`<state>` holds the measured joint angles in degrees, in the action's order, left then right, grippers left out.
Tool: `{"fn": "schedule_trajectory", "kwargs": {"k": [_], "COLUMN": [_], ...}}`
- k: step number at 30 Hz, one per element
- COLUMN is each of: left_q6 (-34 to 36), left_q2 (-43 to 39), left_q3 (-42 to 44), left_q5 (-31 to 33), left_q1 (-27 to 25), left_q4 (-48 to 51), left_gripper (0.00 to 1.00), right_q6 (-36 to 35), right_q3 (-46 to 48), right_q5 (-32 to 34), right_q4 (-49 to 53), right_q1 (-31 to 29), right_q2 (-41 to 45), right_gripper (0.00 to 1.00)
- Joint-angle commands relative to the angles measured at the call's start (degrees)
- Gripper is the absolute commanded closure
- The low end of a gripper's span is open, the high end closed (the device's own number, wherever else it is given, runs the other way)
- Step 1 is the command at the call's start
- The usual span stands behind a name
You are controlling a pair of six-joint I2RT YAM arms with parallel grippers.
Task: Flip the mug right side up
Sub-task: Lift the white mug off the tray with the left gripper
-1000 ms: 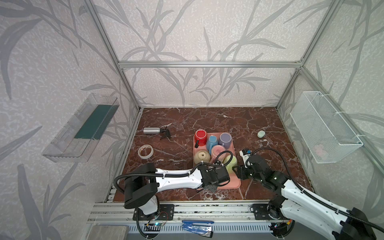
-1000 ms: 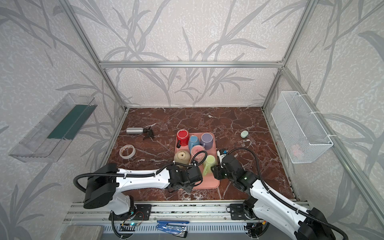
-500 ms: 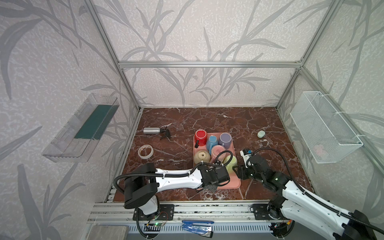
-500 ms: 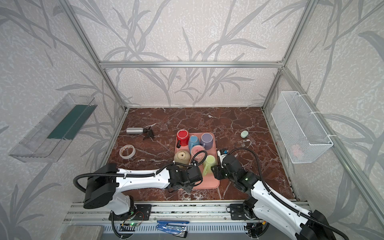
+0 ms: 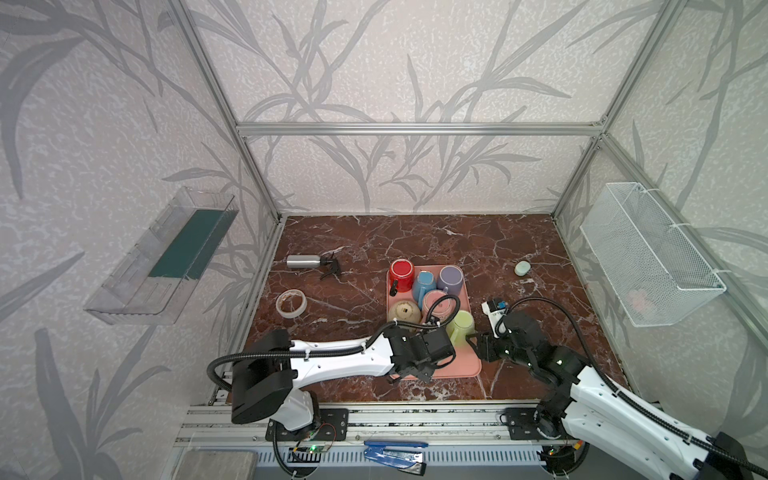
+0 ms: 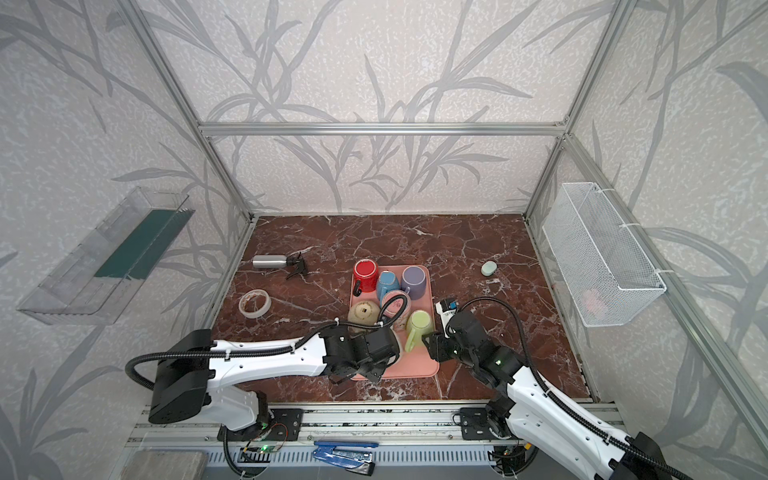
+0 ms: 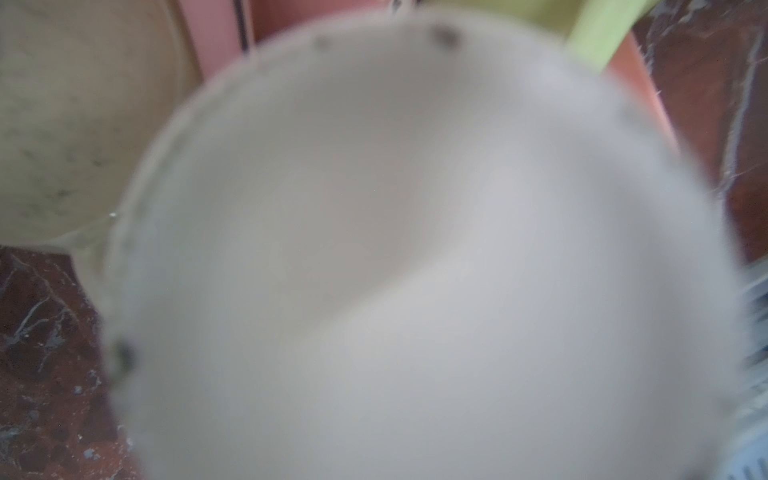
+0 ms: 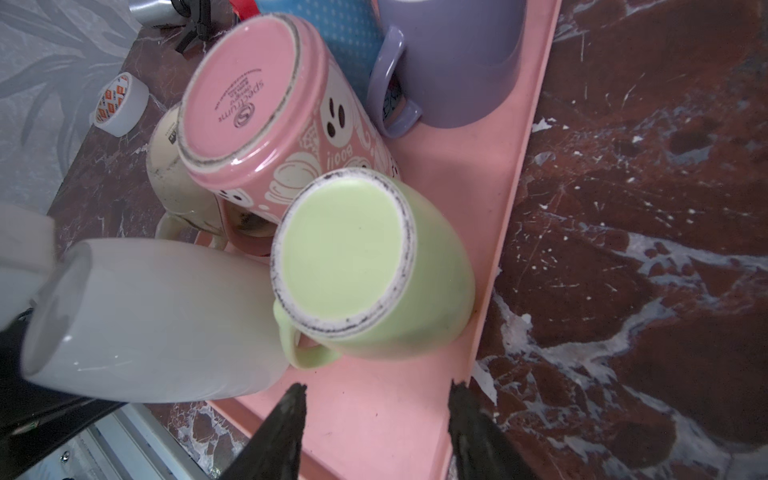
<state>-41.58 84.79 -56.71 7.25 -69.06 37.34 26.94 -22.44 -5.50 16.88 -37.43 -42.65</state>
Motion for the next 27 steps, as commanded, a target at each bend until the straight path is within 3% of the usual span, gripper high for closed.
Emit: {"fn": "schedule_trajectory", "kwargs": {"k": [1, 18, 27], "left_q6": [-1.37, -0.27, 0.53], "left_q2": [-5.15, -21.55, -30.06], "left_q3": [1.46, 7.7, 9.86], "left_q5": [-0.54, -3.92, -8.91], "left_q1": [1.84, 7.16, 12.08], "left_q4": [-2.75, -9.24, -18.43], "left_gripper": [1.0, 1.0, 1.0], "right_q6": [-0.84, -2.65, 0.98], "right_q3": [-2.25, -4.72, 0.27], "right_q5": [-0.75, -5.83, -17.85], "right_q4": [1.97, 2.6, -12.06], "right_q1": [0.25, 0.25, 0.22], "right_q2": [0.71, 4.11, 12.88], "right_gripper": [0.44, 0.44, 0.39]}}
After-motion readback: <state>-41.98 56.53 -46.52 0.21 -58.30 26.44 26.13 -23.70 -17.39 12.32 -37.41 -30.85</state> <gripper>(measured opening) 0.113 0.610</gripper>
